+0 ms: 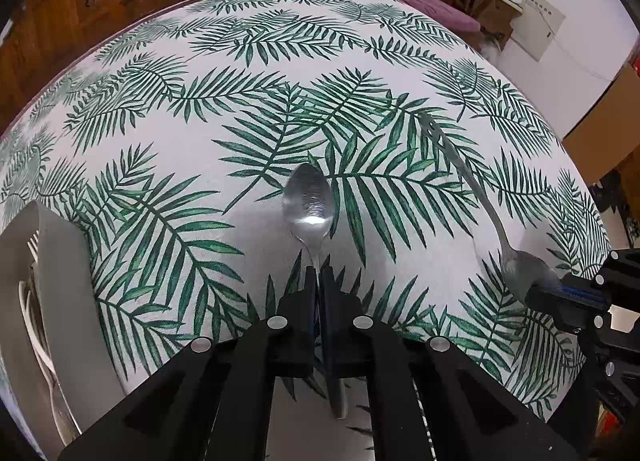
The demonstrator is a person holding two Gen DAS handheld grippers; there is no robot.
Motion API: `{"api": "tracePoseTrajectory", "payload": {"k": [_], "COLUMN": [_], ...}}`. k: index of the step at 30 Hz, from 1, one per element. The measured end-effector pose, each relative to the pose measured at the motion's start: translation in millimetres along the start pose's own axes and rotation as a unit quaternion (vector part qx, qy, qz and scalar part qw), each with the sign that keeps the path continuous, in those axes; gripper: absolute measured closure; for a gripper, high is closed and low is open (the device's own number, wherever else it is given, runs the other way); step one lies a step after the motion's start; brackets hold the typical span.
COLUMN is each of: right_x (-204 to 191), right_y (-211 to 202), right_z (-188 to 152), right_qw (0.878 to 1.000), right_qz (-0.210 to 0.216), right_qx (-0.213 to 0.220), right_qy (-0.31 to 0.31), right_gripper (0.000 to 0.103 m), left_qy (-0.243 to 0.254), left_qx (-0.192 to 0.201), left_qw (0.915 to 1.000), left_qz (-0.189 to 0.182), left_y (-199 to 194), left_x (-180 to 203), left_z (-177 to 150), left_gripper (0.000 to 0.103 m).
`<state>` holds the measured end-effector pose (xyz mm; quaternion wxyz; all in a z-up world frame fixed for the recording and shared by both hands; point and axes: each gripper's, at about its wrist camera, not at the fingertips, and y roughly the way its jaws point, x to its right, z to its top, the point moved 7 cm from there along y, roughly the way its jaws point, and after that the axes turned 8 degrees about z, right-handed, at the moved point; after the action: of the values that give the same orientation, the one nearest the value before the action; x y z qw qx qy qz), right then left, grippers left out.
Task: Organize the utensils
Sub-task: 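Grasp the other metal spoon with the left tool while the right tool holds its spoon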
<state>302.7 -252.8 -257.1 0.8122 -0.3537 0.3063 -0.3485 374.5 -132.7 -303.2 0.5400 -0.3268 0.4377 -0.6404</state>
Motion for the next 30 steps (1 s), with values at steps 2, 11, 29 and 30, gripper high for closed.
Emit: {"api": "tracePoseTrajectory", "payload": {"k": [2, 11, 29, 30], "right_x": [-3, -12, 1, 1], "right_y": [-1, -2, -5, -5], "right_z": [1, 4, 2, 2], "right_qw": [1.0, 1.0, 1.0, 1.0], "right_qz": [0.001, -0.004, 0.001, 0.002], "right_qx": [0.001, 0.002, 0.007, 0.007], "right_qy": [-0.002, -0.009, 0.004, 0.005], "right_gripper": [0.1, 0.1, 0.1, 0.1], "left_qy": [-0.001, -0.01, -0.022, -0.022], "left_qx": [0.003, 0.016, 0.018, 0.016], "left_qw": [1.0, 0.9998, 0.9991, 0.999], "left_qz": [0.0, 0.003, -0.032, -0.037], "left_y": [-4, -21, 13, 15], "left_x": [-2, -16, -7, -5], "left_z": [0, -4, 49, 49], "left_gripper": [0.103, 0.103, 0.069, 0.069]}}
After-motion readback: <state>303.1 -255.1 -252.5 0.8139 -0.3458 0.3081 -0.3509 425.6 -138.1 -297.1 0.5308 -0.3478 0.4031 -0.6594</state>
